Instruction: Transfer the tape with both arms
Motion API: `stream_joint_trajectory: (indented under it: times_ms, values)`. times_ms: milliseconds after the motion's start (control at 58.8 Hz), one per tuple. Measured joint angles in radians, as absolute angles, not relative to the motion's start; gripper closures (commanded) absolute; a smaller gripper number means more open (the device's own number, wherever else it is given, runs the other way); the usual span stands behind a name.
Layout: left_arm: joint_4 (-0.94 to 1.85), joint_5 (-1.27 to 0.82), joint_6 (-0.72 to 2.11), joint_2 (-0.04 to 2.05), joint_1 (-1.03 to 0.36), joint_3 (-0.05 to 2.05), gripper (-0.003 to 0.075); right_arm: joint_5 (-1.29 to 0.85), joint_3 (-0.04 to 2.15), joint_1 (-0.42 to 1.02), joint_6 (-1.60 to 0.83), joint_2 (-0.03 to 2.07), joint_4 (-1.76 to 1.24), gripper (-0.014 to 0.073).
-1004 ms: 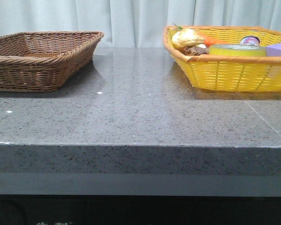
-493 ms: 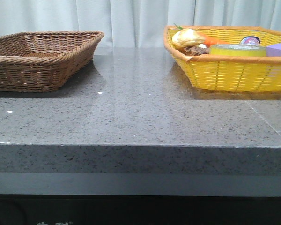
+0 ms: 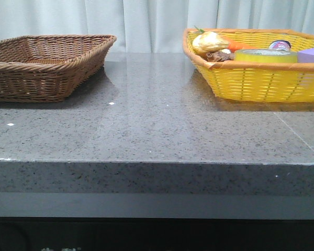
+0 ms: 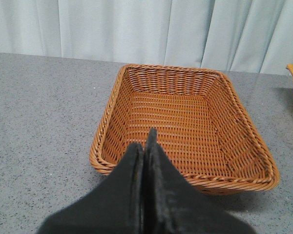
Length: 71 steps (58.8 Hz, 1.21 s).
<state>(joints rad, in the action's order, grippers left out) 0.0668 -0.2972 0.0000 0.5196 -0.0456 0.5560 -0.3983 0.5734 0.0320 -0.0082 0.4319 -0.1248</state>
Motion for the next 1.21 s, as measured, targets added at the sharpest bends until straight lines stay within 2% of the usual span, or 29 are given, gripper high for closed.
stream_joint_trajectory:
  times_ms: [51,119,204,272,323,647,1208]
  values:
    - [0.067,-0.297,0.000,0.520,-0.046,0.556,0.0641,-0.394,0.573,0.032,-0.008,0.432,-0.125,0.0526]
    - [0.067,-0.288,0.000,0.520,-0.046,0.556,0.0501,-0.393,0.573,0.032,-0.008,0.432,-0.125,0.0358]
    - [0.067,-0.276,0.000,0.520,-0.046,0.556,0.0312,-0.391,0.573,0.032,-0.008,0.432,-0.125,0.0193]
    - [0.067,-0.272,0.000,0.520,-0.046,0.556,0.0184,-0.388,0.573,0.032,-0.008,0.432,-0.125,0.0107]
    - [0.067,-0.271,0.000,0.520,-0.046,0.556,0.0130,-0.387,0.573,0.032,-0.008,0.432,-0.125,0.0078]
    - [0.067,-0.270,0.000,0.520,-0.046,0.556,0.0120,-0.373,0.609,0.032,-0.008,0.502,-0.125,0.0076]
    - [0.065,-0.270,0.000,0.520,-0.046,0.556,0.0120,-0.558,1.124,0.032,-0.078,1.239,-0.122,0.0076]
